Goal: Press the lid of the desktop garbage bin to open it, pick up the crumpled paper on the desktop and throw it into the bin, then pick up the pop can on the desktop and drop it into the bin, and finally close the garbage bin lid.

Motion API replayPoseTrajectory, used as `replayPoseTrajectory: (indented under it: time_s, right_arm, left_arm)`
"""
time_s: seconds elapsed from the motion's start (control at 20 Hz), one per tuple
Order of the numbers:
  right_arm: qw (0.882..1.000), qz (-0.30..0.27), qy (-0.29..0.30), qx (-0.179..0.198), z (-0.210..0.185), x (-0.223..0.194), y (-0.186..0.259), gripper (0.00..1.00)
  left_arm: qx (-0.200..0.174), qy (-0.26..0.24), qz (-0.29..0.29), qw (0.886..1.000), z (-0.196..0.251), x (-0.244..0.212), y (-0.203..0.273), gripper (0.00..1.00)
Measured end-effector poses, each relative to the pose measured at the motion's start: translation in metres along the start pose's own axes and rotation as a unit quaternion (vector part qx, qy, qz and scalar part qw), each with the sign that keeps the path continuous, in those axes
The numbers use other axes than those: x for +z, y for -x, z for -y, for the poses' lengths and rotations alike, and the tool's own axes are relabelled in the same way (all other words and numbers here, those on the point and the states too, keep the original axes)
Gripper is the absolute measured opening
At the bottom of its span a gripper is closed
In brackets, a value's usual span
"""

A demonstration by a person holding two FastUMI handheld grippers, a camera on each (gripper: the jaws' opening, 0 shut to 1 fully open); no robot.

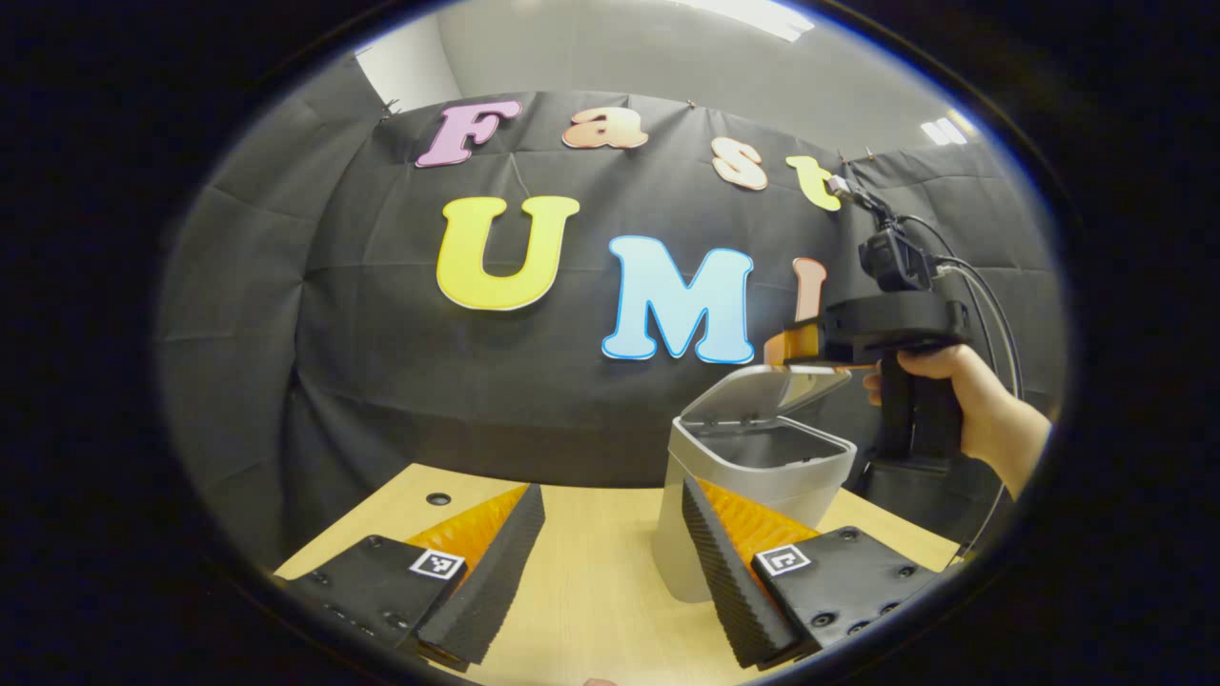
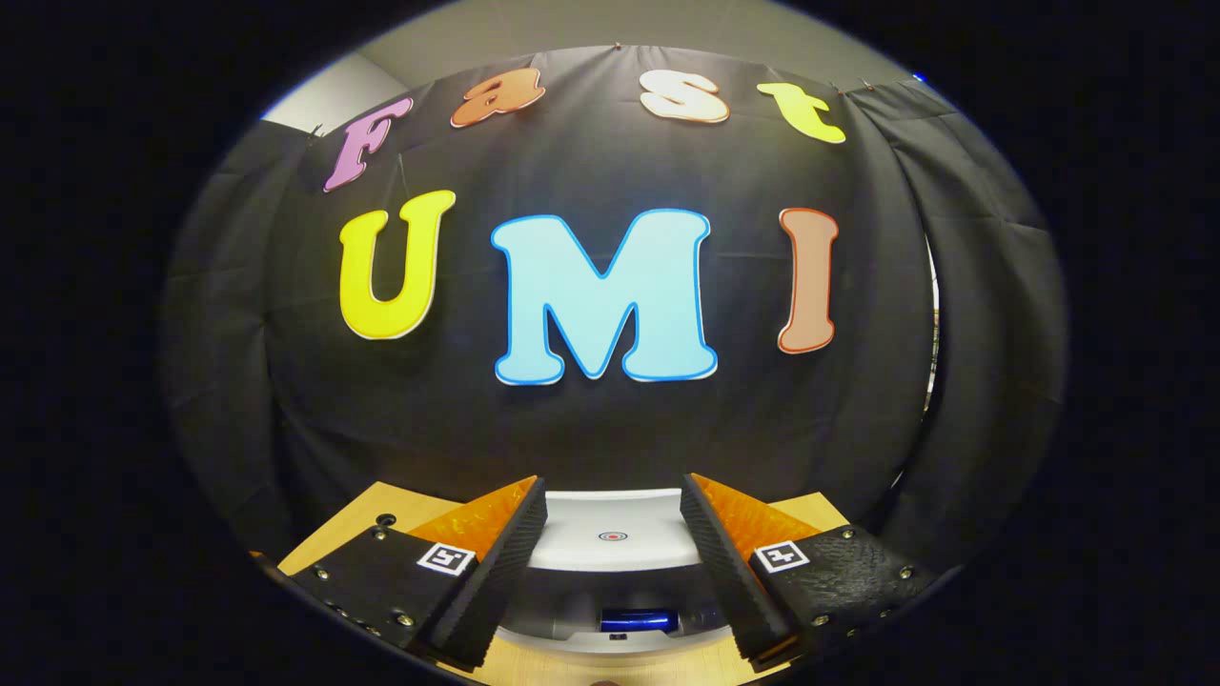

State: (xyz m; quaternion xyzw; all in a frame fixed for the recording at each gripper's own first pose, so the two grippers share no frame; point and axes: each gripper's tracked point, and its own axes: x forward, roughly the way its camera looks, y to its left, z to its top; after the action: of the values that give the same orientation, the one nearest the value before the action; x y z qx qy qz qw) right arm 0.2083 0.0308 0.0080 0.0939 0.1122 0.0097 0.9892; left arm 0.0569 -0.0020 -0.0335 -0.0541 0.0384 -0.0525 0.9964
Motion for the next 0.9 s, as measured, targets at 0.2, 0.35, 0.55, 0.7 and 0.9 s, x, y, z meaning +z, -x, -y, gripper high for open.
replayPoseTrajectory:
  time_s: [0.2, 0.35, 0.55, 0.7, 0.9]
  right_arm:
    - [1.0, 0.0, 0.005, -0.002, -0.002, -0.024, -0.002, 0.91]
    - [1.0, -0.006, 0.001, 0.001, -0.001, -0.042, -0.008, 0.91]
    - [1.0, 0.008, -0.01, 0.001, -0.001, -0.054, -0.014, 0.91]
    - [1.0, 0.023, -0.001, -0.001, 0.0, -0.062, -0.017, 0.91]
    - [0.999, 0.037, 0.006, -0.003, 0.001, -0.07, -0.02, 0.93]
  left_arm:
    - [0.001, -0.003, -0.004, 1.0, -0.002, -0.003, 0.001, 0.96]
    - [0.005, -0.005, -0.006, 1.0, -0.005, -0.004, 0.003, 0.96]
    - [0.007, -0.004, -0.008, 1.0, -0.007, -0.003, -0.001, 0.95]
    - [0.009, -0.005, -0.009, 1.0, -0.008, -0.004, 0.0, 0.95]
    - [0.01, -0.007, -0.01, 1.0, -0.009, -0.005, -0.001, 0.96]
